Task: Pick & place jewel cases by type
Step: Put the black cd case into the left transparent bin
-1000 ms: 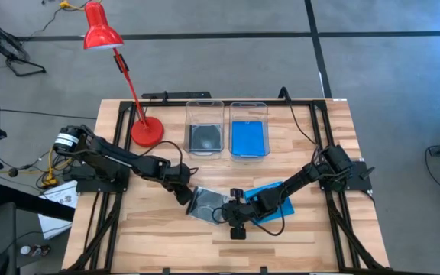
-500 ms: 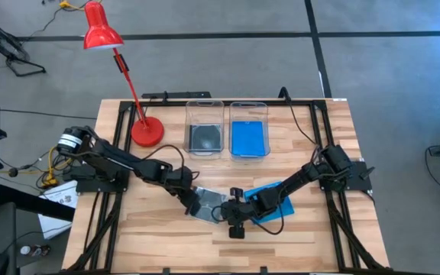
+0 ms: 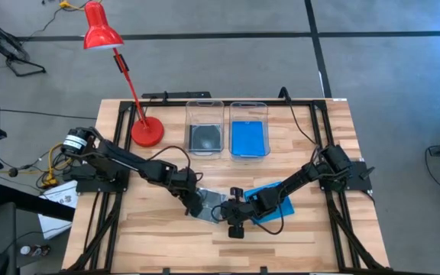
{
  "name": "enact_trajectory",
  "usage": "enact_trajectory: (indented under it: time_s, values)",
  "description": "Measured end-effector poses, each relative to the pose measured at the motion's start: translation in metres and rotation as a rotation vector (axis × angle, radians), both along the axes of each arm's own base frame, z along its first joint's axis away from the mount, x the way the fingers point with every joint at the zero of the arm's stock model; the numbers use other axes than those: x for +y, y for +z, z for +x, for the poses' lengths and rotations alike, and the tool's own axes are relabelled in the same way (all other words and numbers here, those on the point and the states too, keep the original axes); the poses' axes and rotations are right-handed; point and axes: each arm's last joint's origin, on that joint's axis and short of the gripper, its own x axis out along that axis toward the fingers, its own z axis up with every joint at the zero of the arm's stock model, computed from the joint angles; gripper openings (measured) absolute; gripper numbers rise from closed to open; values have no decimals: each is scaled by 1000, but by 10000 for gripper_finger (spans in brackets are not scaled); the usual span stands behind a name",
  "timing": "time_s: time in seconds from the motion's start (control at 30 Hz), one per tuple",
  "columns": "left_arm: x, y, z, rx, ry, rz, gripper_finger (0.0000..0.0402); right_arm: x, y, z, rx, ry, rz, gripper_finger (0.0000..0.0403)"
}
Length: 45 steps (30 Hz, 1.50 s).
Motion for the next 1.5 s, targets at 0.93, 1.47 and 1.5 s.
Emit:
enact_trajectory:
  time_s: [0.93, 1.47, 1.5]
  values:
    - [-1, 22, -1, -75, -98, -16, 61, -1, 0, -3, 36, -16, -5, 118]
    - [0, 30, -2, -122, -104, 23, 61, 0, 0, -4, 39, -21, -4, 118]
    - [0, 30, -2, -122, -111, 20, 61, 0, 0, -4, 40, -21, -5, 118]
